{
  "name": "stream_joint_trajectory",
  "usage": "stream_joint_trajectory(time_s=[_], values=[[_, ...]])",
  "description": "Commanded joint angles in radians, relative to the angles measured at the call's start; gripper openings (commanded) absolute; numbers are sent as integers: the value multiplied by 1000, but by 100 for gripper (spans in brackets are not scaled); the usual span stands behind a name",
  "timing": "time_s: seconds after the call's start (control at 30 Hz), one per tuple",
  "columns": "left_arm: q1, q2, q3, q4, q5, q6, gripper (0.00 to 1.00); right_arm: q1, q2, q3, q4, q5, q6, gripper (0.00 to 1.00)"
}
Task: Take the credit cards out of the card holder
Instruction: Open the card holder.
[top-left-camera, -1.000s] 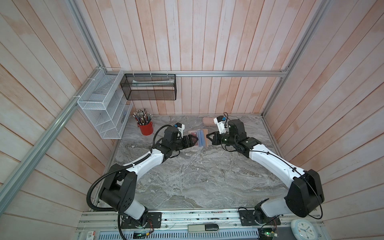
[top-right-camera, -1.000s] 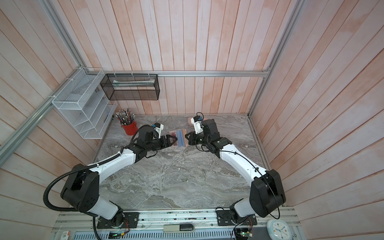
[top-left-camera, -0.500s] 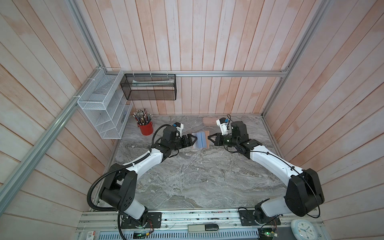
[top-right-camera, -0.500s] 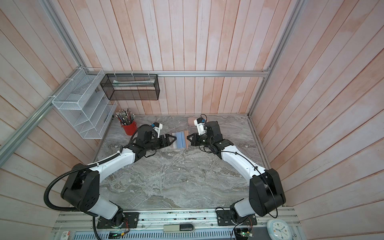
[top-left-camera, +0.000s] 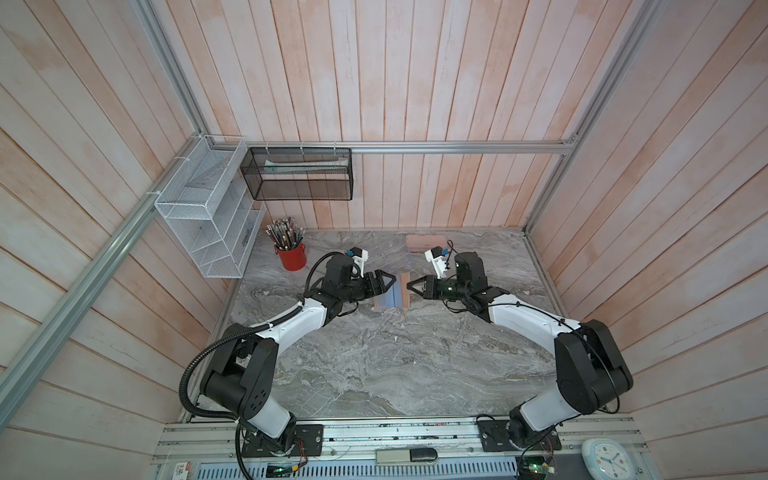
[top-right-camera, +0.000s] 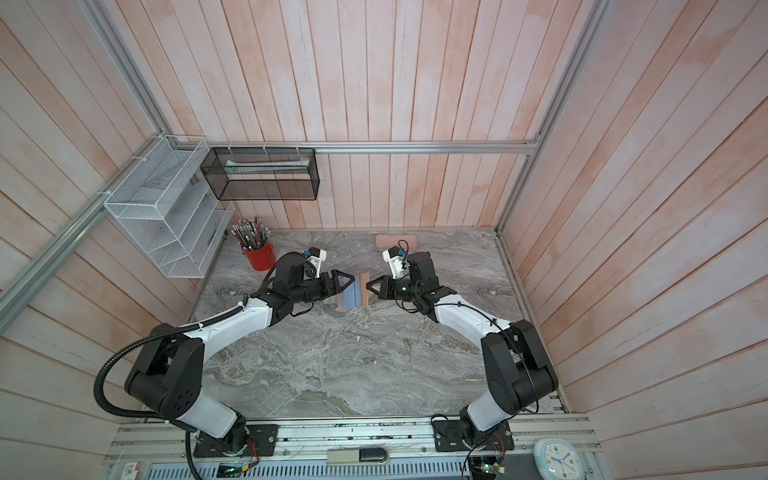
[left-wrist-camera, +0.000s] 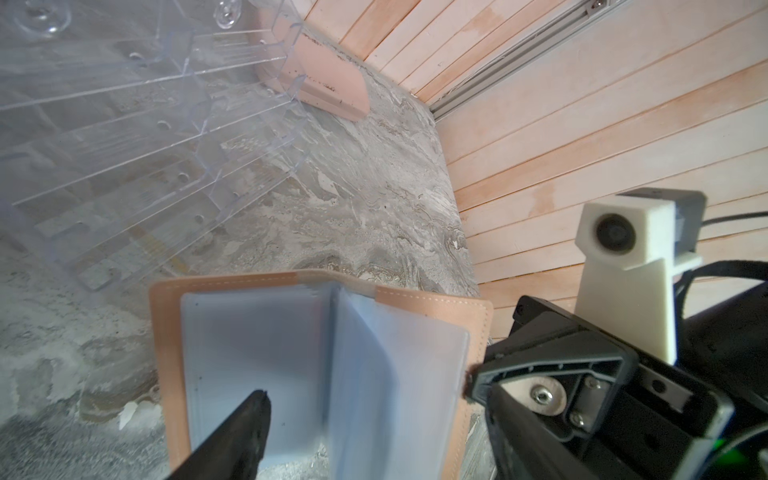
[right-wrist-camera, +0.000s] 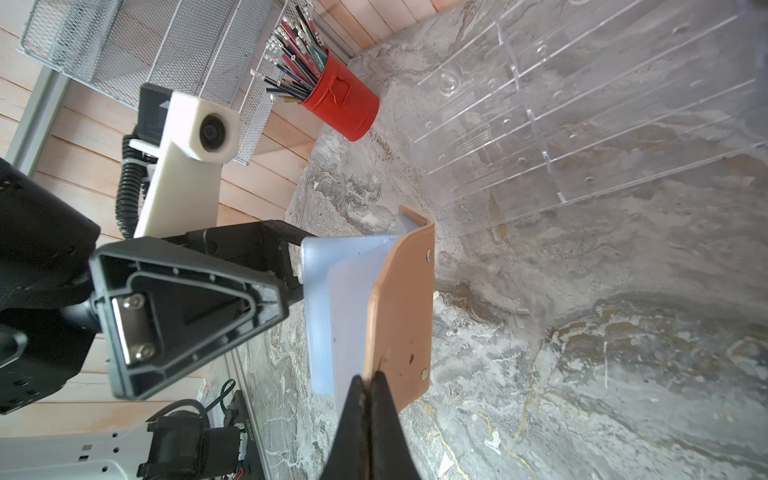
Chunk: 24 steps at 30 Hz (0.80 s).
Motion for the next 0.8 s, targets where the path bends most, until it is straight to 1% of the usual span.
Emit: stream_joint_trajectory(time_s=[0.0, 0.2, 0.33, 0.4, 0.57, 0.77], values=[[30, -32, -36, 17, 17, -30, 85, -7, 20, -12, 91, -51, 34, 0], [50, -21, -79, 72, 76, -87, 88, -15, 30, -38, 138, -89, 61, 0], [67, -27, -94, 117, 97, -113, 94, -33, 9, -69, 200, -137, 106, 0], [76, -21, -89, 130, 112, -117, 99, -42, -8, -77, 215, -154, 116, 0], [100, 13, -90, 204, 165, -167, 100, -44, -47, -83, 226, -175, 112, 0], [160, 40, -93, 243, 224, -190, 100, -48, -106, -89, 241, -204, 123, 0]])
